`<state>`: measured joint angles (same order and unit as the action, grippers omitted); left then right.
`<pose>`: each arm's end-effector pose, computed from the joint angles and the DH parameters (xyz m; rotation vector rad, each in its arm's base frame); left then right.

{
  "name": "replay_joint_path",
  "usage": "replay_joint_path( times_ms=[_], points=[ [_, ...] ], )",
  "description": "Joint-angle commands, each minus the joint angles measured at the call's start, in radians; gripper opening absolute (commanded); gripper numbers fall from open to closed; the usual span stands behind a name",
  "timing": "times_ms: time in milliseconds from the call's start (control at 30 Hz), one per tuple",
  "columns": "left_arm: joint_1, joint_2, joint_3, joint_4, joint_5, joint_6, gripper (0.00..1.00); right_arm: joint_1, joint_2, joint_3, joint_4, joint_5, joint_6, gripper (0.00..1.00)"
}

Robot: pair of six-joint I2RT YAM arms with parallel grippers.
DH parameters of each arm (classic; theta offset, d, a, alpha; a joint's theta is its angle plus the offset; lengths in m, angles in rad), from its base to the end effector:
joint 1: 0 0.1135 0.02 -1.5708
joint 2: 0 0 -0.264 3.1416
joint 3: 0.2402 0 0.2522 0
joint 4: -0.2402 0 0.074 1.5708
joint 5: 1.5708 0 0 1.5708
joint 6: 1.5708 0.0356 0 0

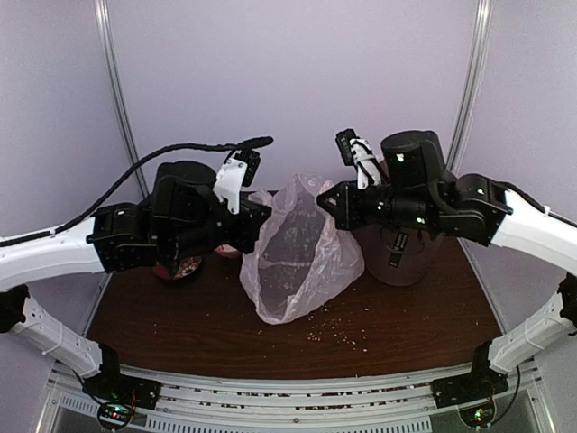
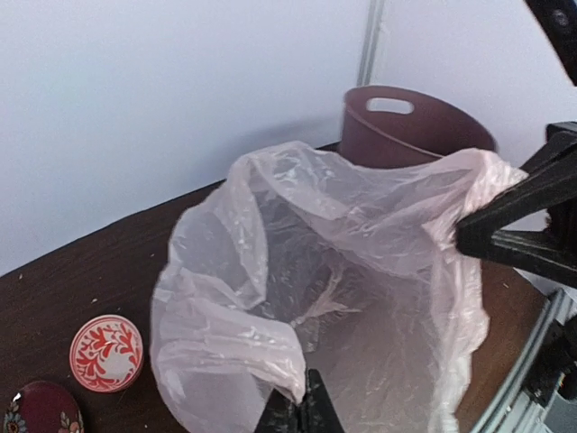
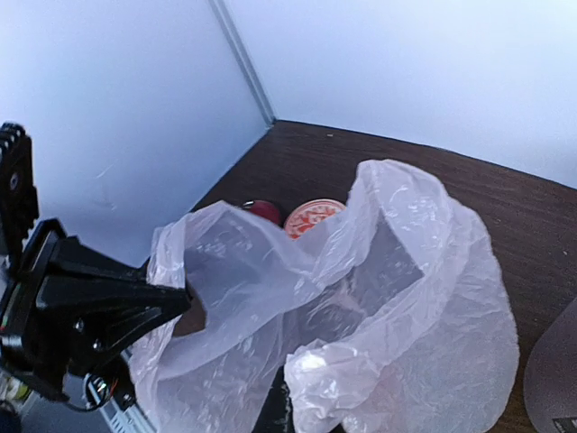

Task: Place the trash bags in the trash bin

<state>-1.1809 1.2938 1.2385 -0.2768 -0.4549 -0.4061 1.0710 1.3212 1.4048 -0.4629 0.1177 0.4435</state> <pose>0.1269 -0.2677 0.3793 0.4266 1.8735 -0.6557 0.1453 0.2573 0.4091 -0.5553 1.9769 0.8676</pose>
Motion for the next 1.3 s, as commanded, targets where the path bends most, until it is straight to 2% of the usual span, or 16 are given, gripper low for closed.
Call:
replay_joint_path(
  times_ms=[0,67,133,300,367,433,533,600,700,800,867,900,967,1067,1167,1267],
  points=[
    [0.2,0.143,0.059,-0.001,0.1,-0.096,0.0,-0.16,0.184,0.136,-0.048,0.064,0.031,0.0],
    [0.26,0.208,0.11,0.074,0.107,-0.056,0.0,-0.217,0.276,0.229,-0.043,0.067,-0.003,0.0],
    [0.299,0.269,0.226,0.12,0.102,0.008,0.0,-0.254,0.381,0.407,-0.1,0.08,-0.051,0.0],
    [0.323,0.403,0.711,0.109,0.159,0.218,0.0,-0.254,0.56,1.008,-0.263,0.057,-0.207,0.0],
    [0.319,0.424,0.866,0.103,0.225,0.273,0.0,-0.246,0.529,1.097,-0.239,0.022,-0.224,0.0],
    [0.296,0.406,0.942,0.126,0.251,0.321,0.0,-0.209,0.436,1.044,-0.153,0.013,-0.259,0.0],
    [0.234,0.303,0.859,0.197,0.237,0.423,0.0,-0.134,0.273,0.821,-0.054,0.06,-0.308,0.0],
    [0.229,0.214,0.669,0.215,0.218,0.433,0.0,-0.128,0.172,0.588,-0.023,0.057,-0.28,0.0],
    [0.23,0.081,0.151,0.247,0.149,0.384,0.0,-0.129,0.058,0.159,0.007,0.067,-0.206,0.0],
    [0.228,-0.01,-0.233,0.208,0.258,0.142,0.0,-0.12,0.023,-0.209,-0.021,-0.075,-0.12,0.0],
    [0.211,-0.089,-0.376,0.163,0.34,-0.064,0.0,-0.083,-0.024,-0.383,-0.03,-0.116,-0.051,0.0],
    [0.188,-0.14,-0.42,0.156,0.344,-0.121,0.0,-0.055,-0.072,-0.43,-0.028,-0.123,-0.016,0.0],
    [0.124,-0.248,-0.449,0.154,0.269,-0.171,0.0,0.017,-0.183,-0.471,0.003,-0.128,0.044,0.0],
    [0.108,-0.312,-0.377,0.074,0.157,-0.118,0.0,0.039,-0.291,-0.47,0.044,-0.129,0.06,0.0],
    [0.114,-0.299,-0.283,-0.003,0.042,-0.01,0.0,0.038,-0.295,-0.432,0.021,-0.088,0.017,0.0],
    [0.122,-0.253,-0.197,-0.009,0.065,0.071,0.0,0.037,-0.232,-0.328,0.005,-0.115,-0.02,0.0]
  ],
)
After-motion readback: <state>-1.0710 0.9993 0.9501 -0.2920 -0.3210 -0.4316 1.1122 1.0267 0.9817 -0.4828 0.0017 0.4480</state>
